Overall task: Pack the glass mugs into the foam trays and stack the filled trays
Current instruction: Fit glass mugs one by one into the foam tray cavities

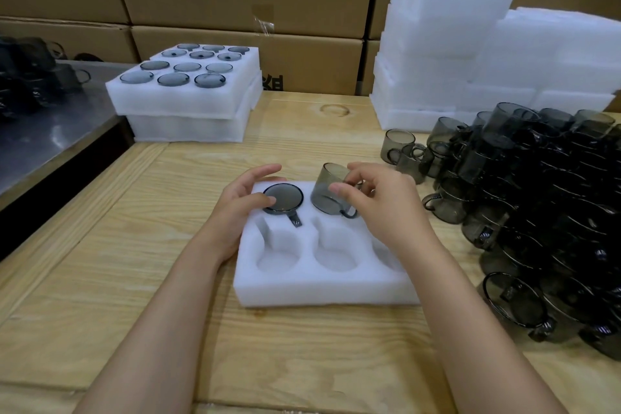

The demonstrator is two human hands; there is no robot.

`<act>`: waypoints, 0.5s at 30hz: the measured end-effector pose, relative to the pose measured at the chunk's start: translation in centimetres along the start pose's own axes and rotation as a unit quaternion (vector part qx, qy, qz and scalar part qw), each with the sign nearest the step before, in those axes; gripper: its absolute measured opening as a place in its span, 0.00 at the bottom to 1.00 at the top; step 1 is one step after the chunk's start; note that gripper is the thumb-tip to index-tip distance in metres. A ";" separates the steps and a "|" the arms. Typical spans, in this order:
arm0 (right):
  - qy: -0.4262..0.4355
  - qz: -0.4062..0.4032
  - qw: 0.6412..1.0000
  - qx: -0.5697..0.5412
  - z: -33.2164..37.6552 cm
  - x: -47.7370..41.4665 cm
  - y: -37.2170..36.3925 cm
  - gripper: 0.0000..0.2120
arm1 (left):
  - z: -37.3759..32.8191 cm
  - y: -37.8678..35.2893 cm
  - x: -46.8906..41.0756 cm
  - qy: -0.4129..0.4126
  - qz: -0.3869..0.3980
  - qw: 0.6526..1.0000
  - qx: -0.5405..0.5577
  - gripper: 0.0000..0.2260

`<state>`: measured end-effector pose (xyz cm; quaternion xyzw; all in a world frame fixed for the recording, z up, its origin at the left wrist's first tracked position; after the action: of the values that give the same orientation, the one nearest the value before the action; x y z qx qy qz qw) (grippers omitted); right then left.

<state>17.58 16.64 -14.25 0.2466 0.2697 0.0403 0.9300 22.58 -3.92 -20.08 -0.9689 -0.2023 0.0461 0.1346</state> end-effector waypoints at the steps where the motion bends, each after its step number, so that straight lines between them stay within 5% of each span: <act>1: 0.016 -0.001 1.000 0.020 0.1 0.0 0.0 0.11 | 0.0 0.0 0.0 0.000 0.001 1.000 0.000 0.24; 8: 0.197 0.041 0.961 0.188 1.0 0.4 -1.3 0.09 | 0.0 -0.1 0.1 0.001 0.001 1.000 -0.001 0.24; 15: 0.086 0.065 0.985 0.138 1.2 -0.6 -0.5 0.18 | -0.1 -0.2 0.3 0.009 -0.006 1.000 -0.010 0.25</act>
<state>17.72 15.54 -13.33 0.3855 0.3345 0.0843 0.8558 22.75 -3.67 -19.90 -0.9694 -0.2075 0.0343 0.1267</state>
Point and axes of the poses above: each hand's wrist, its own x-axis away from the middle knuckle, its own y-axis out of the back of the hand, z = x × y, the point moved 2 cm from there along -x, towards the middle knuckle, and after that the axes turned 11 degrees about -z, right-handed, at the moved point
